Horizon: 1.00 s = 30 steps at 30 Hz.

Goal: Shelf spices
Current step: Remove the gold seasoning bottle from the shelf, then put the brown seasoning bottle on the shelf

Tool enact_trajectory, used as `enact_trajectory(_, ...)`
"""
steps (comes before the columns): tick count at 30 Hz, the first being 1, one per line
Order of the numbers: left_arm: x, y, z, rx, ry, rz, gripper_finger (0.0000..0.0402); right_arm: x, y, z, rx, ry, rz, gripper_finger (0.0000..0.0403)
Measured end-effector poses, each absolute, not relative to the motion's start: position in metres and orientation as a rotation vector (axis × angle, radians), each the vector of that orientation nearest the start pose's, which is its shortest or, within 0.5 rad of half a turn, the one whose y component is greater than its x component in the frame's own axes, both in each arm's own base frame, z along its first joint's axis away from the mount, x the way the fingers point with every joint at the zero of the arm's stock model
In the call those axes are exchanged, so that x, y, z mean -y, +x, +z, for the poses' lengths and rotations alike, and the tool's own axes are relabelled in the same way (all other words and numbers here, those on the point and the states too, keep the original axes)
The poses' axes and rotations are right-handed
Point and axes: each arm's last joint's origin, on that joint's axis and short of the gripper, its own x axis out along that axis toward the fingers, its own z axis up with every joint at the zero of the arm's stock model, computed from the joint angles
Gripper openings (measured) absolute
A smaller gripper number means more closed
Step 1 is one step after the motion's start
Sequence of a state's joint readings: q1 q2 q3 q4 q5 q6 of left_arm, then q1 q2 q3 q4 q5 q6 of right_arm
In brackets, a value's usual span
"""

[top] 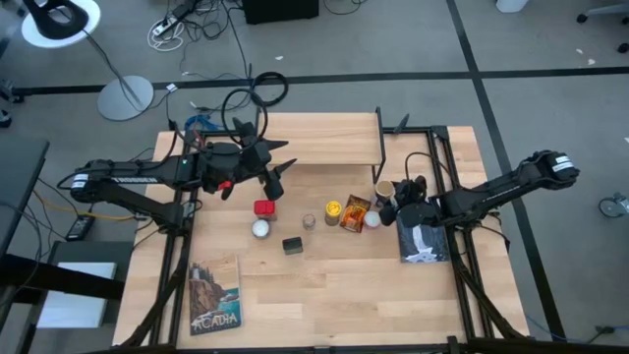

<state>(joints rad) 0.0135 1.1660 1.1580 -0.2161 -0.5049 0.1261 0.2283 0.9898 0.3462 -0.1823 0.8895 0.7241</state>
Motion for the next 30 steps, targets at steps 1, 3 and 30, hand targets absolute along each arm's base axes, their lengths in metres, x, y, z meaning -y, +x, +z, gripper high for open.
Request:
enact_trajectory(1,-0.017,0.252,0.383,-0.253,0.178,0.501,0.0227,-0.016,0.167,0.162,-0.438,0.231,-0.824,0.0288)
enact_trajectory(3,-0.017,0.252,0.383,-0.256,0.179,0.502,0.0227,-0.017,0.169,0.164,-0.432,0.246,-0.798,0.0298)
enact_trajectory(30,-0.017,0.252,0.382,-0.265,0.157,0.503,0.0227,-0.016,0.169,0.189,-0.29,0.194,-0.74,0.0334)
